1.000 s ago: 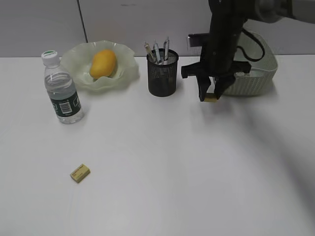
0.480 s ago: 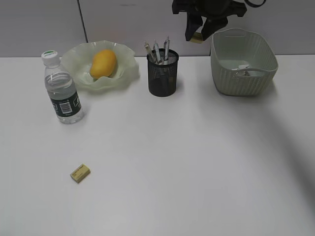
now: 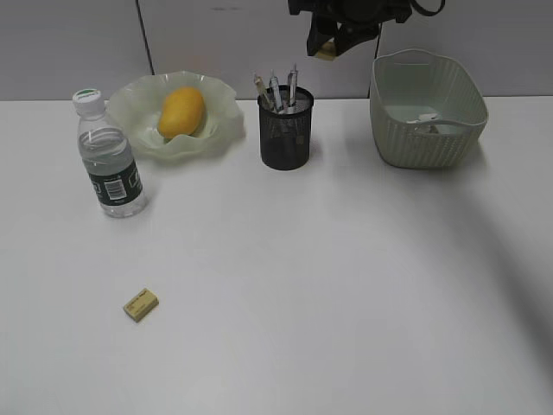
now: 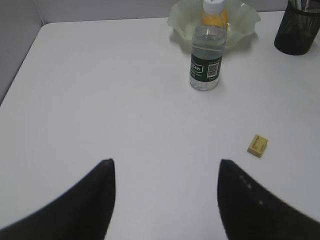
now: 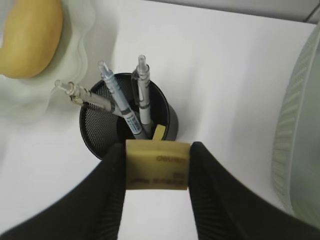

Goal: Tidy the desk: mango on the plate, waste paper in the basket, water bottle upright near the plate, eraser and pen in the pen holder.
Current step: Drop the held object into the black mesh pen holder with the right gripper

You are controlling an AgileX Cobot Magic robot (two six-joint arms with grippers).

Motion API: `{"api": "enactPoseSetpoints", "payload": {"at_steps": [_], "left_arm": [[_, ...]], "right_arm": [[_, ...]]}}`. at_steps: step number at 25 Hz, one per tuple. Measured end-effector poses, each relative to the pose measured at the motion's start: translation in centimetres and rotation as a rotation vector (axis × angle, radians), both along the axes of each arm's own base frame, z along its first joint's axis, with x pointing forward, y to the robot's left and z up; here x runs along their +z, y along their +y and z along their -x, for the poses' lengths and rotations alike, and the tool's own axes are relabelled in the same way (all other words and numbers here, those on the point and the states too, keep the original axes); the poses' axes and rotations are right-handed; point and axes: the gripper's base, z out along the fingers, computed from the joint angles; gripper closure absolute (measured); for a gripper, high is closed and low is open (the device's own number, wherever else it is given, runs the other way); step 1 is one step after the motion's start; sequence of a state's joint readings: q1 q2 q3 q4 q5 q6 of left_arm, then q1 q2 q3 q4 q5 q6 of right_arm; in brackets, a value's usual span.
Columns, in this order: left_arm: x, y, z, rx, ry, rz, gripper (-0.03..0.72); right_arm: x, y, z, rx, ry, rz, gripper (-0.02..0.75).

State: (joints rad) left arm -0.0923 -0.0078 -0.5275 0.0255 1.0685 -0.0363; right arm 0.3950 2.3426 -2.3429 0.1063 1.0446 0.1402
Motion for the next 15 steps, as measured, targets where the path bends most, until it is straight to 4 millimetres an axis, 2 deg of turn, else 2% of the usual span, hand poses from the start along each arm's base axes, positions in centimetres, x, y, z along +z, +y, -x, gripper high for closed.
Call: {"api": "enactPoseSetpoints", "payload": {"at_steps": [9,15], "left_arm": [[0.0,0.0,0.0,0.0,0.0,0.0,0.2],[0.0,0.0,0.0,0.0,0.0,0.0,0.2]], "right_arm": [[-3.1,1.0,-1.2,0.023,-0.005,-0.044,0.425],[-3.6,1.3,-1.9,0.048,-0.063,-0.061,0.425]]}}
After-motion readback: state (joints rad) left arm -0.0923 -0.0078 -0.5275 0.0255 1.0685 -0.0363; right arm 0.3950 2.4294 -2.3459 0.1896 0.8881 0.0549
